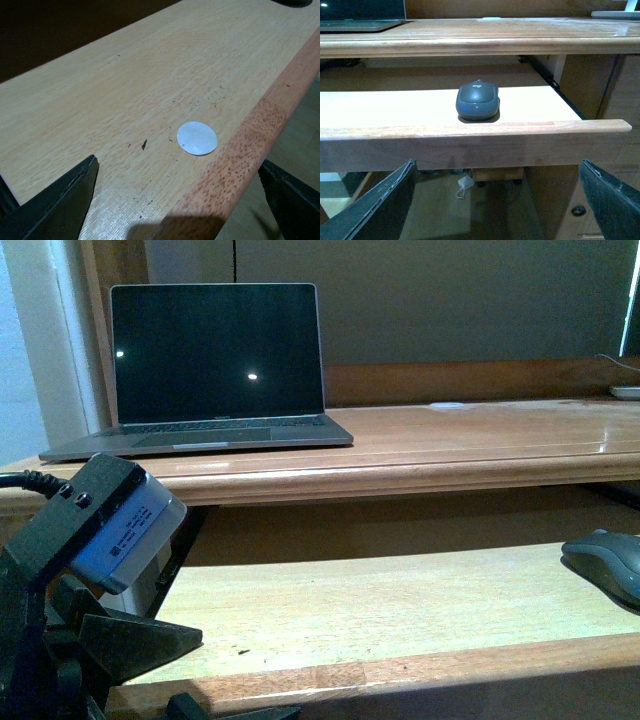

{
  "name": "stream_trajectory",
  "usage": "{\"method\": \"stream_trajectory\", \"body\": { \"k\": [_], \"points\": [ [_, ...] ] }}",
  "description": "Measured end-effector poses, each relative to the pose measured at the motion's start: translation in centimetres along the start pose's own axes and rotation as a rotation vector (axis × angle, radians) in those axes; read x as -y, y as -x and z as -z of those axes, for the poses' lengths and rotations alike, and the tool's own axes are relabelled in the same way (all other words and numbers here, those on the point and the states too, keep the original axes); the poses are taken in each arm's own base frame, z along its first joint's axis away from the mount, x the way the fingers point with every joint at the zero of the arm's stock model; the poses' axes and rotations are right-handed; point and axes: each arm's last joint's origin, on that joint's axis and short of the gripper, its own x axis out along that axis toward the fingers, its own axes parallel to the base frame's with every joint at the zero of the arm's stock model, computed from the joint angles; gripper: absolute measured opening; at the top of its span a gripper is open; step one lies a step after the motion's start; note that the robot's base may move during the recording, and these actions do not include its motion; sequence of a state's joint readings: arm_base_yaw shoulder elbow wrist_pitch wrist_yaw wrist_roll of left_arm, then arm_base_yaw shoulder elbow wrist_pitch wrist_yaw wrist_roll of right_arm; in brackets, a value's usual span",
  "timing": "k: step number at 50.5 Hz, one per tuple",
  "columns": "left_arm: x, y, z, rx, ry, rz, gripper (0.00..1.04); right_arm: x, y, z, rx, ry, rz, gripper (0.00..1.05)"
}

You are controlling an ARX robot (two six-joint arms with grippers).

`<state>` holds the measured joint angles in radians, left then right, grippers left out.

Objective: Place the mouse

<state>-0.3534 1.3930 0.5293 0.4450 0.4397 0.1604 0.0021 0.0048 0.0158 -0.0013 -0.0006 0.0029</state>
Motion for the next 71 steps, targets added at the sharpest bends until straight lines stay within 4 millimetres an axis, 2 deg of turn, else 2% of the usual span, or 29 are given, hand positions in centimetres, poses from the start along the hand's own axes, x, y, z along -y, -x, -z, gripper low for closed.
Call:
{"method": "stream_trajectory", "body": {
  "k": [2,5,8,10,11,13,21,28,32,38,44,51,59,71],
  "points": [
    [0.2,0.3,-0.1,0.030,-0.010,-0.036,0.96,0.0,0.0,0.0,0.000,0.000,0.000,0.97],
    [1.1,2.0,0.9,0.154,-0.098,-0.209,0.91,0.0,0.0,0.0,0.000,0.000,0.000,0.97],
    [1.2,4.4,1.8,0.237,-0.033,-0.552,0.84,0.0,-0.1,0.1,-0.033,-0.011,0.064,0.97],
    [0.3,6.4,1.5,0.317,0.050,-0.781,0.74,-0.1,-0.2,0.1,-0.081,-0.023,0.153,0.97],
    [0.0,7.1,1.4,0.340,0.071,-0.826,0.71,-0.2,-0.5,-0.2,-0.092,-0.021,0.200,0.97],
    [0.0,8.0,1.8,0.364,0.095,-0.841,0.63,-0.3,-1.0,-0.8,-0.098,-0.017,0.226,0.97],
    [0.4,9.2,3.6,0.338,0.115,-0.803,0.36,-0.7,-4.0,-5.0,-0.027,-0.031,0.212,0.97],
    [0.5,10.4,4.2,0.352,0.120,-0.808,0.15,-1.2,-6.5,-7.0,-0.035,-0.024,0.189,0.97],
    [0.7,11.0,4.6,0.354,0.126,-0.807,0.02,-2.4,-8.6,-8.0,-0.077,-0.008,0.137,0.97],
    [0.9,11.5,5.6,0.368,0.122,-0.808,0.03,-4.1,-11.3,-8.7,-0.146,0.019,0.067,0.97],
    [1.0,11.9,6.4,0.345,0.130,-0.810,0.03,-5.3,-13.5,-8.7,-0.232,0.063,0.014,0.97],
    [0.8,13.2,6.6,0.357,0.128,-0.813,0.03,-6.1,-16.6,-8.3,-0.336,0.142,0.009,0.97],
    [1.3,13.8,6.6,0.365,0.124,-0.812,0.03,-5.8,-19.6,-7.4,-0.471,0.207,0.060,0.97],
    [1.9,14.4,6.6,0.372,0.121,-0.813,0.03,-4.5,-22.6,-6.2,-0.597,0.235,0.155,0.97]
  ]
}}
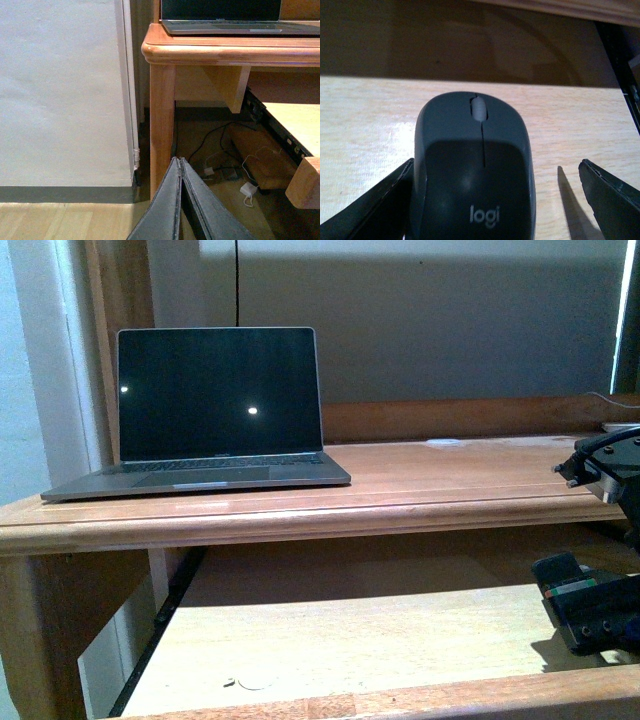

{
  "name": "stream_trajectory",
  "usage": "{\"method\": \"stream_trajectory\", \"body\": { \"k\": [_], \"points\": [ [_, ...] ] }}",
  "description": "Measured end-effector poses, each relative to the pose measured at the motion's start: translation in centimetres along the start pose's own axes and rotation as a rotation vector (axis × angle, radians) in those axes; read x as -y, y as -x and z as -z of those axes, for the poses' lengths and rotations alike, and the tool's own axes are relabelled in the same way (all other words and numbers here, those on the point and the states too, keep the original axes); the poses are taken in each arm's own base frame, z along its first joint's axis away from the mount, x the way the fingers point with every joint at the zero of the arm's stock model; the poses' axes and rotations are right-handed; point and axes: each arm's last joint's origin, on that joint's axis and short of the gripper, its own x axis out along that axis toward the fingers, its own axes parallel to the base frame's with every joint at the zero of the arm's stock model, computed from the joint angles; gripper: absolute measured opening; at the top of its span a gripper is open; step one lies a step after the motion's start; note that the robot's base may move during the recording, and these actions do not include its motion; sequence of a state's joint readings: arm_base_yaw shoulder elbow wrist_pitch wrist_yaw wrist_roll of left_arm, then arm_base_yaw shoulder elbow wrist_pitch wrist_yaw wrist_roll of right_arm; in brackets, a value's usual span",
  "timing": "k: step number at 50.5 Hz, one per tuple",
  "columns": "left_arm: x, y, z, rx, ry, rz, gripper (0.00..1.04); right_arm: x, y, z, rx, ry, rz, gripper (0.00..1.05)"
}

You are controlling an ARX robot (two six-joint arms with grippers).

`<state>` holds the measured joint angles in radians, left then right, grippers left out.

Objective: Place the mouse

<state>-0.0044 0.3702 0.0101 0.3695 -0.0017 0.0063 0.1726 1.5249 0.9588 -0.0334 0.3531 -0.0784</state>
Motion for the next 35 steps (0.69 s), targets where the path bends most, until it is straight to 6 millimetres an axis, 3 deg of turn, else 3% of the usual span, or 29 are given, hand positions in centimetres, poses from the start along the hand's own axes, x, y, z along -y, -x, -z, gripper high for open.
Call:
{"method": "stream_trajectory", "body": {
  "k": [8,14,20,23,31,35],
  "points": [
    [0.0,0.4,0.0,0.002,0.000,0.000,0.03,0.6,-1.1,-0.6,-0.029,-0.034,0.017,0.97],
    [0.0,0.7,0.0,0.002,0.000,0.000,0.03,0.7,-1.1,-0.6,-0.039,-0.076,-0.015,0.77],
    [0.0,1.0,0.0,0.002,0.000,0.000,0.03,0.4,0.4,-1.3,-0.032,-0.089,-0.049,0.57],
    [0.0,1.1,0.0,0.002,0.000,0.001,0.03,0.1,1.7,-2.7,0.000,-0.102,-0.071,0.57],
    [0.0,1.4,0.1,-0.002,0.000,0.001,0.03,-1.2,5.7,-8.8,0.156,-0.135,-0.115,0.56],
    [0.0,2.2,0.4,-0.023,0.000,0.002,0.03,-2.4,6.4,-11.8,0.210,-0.138,-0.113,0.56]
  ]
}}
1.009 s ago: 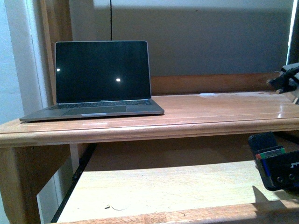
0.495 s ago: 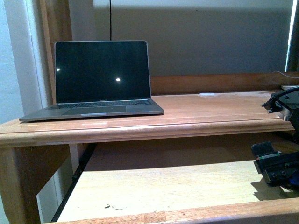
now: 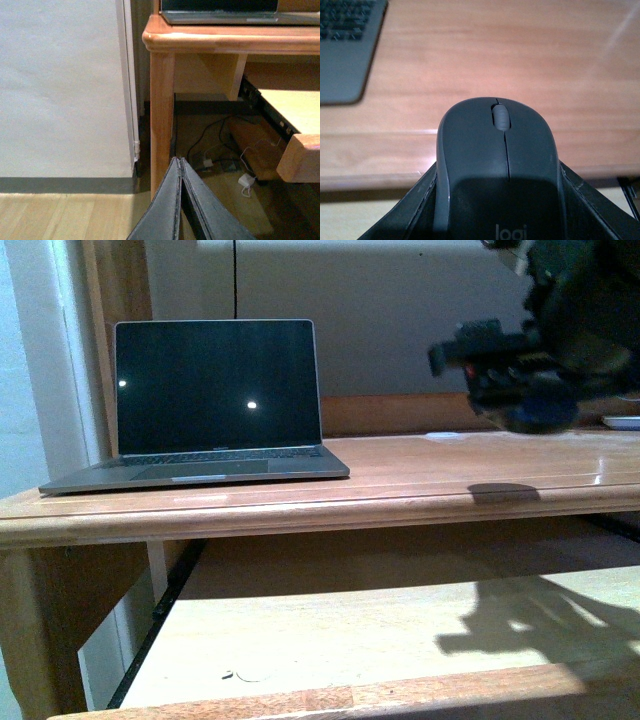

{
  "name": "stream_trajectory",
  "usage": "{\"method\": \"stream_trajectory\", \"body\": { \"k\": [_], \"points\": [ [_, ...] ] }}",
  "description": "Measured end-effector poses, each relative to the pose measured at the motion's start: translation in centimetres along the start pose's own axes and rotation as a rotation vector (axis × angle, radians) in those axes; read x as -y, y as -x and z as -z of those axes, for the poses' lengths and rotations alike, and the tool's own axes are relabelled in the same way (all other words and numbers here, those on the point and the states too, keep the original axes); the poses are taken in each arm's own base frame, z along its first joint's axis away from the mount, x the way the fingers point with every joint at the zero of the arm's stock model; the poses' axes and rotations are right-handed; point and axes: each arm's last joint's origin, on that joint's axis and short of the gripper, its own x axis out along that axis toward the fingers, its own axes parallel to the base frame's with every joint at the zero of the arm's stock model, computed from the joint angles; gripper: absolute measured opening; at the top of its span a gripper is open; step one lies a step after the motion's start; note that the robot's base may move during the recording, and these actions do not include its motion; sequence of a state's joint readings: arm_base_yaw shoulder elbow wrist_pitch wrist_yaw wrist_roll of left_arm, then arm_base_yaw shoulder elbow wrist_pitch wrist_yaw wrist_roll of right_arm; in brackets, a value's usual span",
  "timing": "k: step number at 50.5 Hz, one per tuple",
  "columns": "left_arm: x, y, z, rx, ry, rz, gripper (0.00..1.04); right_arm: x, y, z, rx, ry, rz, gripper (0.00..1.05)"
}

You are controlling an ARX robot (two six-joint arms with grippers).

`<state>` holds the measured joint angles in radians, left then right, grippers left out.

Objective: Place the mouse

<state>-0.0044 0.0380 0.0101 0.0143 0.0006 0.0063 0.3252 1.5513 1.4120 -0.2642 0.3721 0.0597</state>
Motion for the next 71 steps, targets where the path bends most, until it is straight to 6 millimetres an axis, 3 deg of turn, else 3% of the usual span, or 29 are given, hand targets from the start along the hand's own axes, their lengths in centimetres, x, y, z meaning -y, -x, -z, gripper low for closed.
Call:
{"method": "stream_trajectory", "body": {
  "k": [3,6,12,18,27,34,40,48,54,56,60,64,71],
  "points": [
    [0.0,0.2,-0.1,0.016,0.000,0.000,0.03,-1.0,-0.9,-1.4,0.015,0.002,0.020,0.56],
    [0.0,0.2,-0.1,0.018,0.000,-0.001,0.03,-2.7,-3.3,-2.7,0.009,0.014,0.052,0.56],
    [0.0,0.2,-0.1,0.019,0.000,-0.001,0.03,-5.0,-7.9,-2.9,-0.041,0.030,0.101,0.56],
    [0.0,0.2,-0.1,0.019,0.000,-0.001,0.03,-6.4,-11.2,-2.4,-0.057,0.032,0.145,0.56],
    [0.0,0.2,-0.1,0.019,0.002,0.000,0.04,-7.5,-13.6,-1.8,-0.054,0.029,0.171,0.59],
    [0.0,0.2,-0.1,0.019,0.002,0.000,0.25,-7.7,-13.6,-2.1,0.005,-0.010,0.139,0.79],
    [0.0,0.2,-0.1,0.019,0.002,-0.001,0.47,-6.8,-12.2,-2.6,0.073,-0.089,0.073,0.99],
    [0.0,0.2,-0.1,0.019,0.002,-0.001,0.75,-2.1,-7.0,-3.6,0.203,-0.187,-0.044,0.97],
    [0.0,0.2,-0.1,0.019,0.002,-0.001,0.94,2.2,-2.2,-2.9,0.286,-0.205,-0.080,0.97],
    [0.0,0.2,-0.1,0.019,0.001,-0.001,0.98,3.9,-0.4,-1.8,0.300,-0.197,-0.088,0.97],
    [0.0,0.2,-0.1,0.019,0.001,-0.001,0.96,6.4,1.7,0.5,0.301,-0.179,-0.085,0.97],
    [0.0,0.2,-0.1,0.019,0.001,-0.001,0.97,9.4,3.7,5.6,0.244,-0.144,-0.076,0.97],
    [0.0,0.2,-0.1,0.019,0.001,-0.001,0.97,11.9,5.4,12.9,0.105,-0.100,-0.058,0.97]
  ]
}}
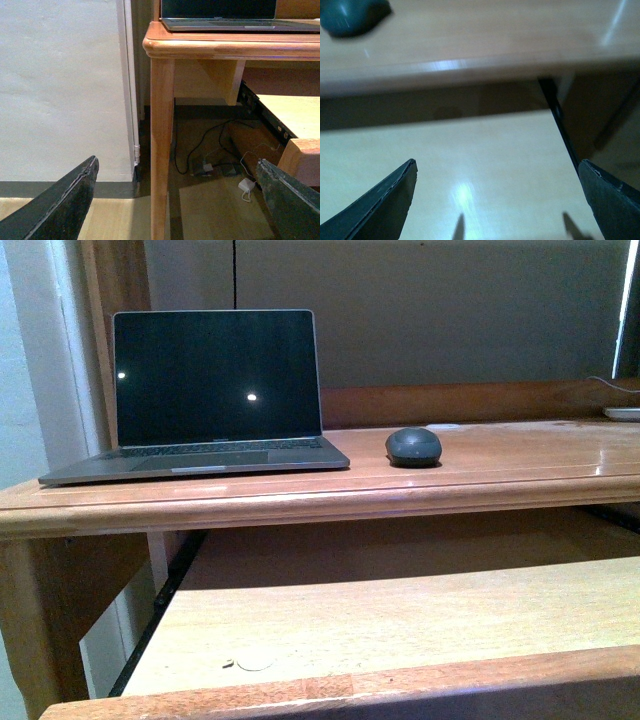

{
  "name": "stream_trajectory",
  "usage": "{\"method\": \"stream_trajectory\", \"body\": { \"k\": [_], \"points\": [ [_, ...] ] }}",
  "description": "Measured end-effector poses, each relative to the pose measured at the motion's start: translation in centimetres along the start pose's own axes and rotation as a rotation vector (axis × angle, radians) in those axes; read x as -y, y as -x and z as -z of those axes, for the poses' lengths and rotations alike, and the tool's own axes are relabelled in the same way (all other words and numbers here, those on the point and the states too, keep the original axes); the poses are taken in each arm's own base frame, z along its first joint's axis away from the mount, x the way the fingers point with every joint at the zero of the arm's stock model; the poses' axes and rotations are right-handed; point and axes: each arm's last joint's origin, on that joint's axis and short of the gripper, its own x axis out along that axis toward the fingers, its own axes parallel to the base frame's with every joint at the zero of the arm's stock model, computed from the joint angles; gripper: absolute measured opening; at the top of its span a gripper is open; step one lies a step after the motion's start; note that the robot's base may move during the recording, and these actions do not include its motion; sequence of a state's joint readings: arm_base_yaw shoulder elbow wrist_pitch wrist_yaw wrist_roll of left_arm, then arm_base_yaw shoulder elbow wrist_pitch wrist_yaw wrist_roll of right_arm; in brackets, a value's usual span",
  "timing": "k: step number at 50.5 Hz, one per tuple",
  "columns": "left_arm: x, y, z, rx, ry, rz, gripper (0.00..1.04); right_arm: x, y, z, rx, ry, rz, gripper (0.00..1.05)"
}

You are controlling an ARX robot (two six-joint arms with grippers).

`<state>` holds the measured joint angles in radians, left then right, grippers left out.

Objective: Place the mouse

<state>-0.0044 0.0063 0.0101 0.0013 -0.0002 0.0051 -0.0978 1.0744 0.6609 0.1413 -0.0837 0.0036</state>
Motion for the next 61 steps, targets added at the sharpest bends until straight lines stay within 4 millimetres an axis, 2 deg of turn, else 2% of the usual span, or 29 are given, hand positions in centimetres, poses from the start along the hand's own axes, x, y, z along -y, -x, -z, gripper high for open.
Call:
{"method": "stream_trajectory", "body": {
  "k": [4,11,19,31,38,49,57,61],
  "points": [
    [0.0,0.0,0.0,0.000,0.000,0.000,0.97,0.9,1.4,3.4,-0.062,0.020,0.009,0.97],
    [0.0,0.0,0.0,0.000,0.000,0.000,0.97,1.0,2.1,6.1,-0.114,0.051,0.011,0.97],
    [0.0,0.0,0.0,0.000,0.000,0.000,0.97,0.2,1.8,8.0,-0.142,0.077,0.013,0.97],
    [0.0,0.0,0.0,0.000,0.000,0.000,0.97,-2.3,-0.3,8.4,-0.135,0.109,0.002,0.97],
    [0.0,0.0,0.0,0.000,0.000,0.000,0.97,-4.4,-3.5,7.1,-0.100,0.119,0.032,0.97],
    [0.0,0.0,0.0,0.000,0.000,0.000,0.97,-9.5,-11.0,4.8,-0.085,0.111,0.098,0.97],
    [0.0,0.0,0.0,0.000,0.000,0.000,0.97,-11.5,-13.6,4.1,-0.086,0.109,0.118,0.97],
    [0.0,0.0,0.0,0.000,0.000,0.000,0.97,-11.9,-14.0,4.2,-0.099,0.113,0.122,0.97]
  ]
}}
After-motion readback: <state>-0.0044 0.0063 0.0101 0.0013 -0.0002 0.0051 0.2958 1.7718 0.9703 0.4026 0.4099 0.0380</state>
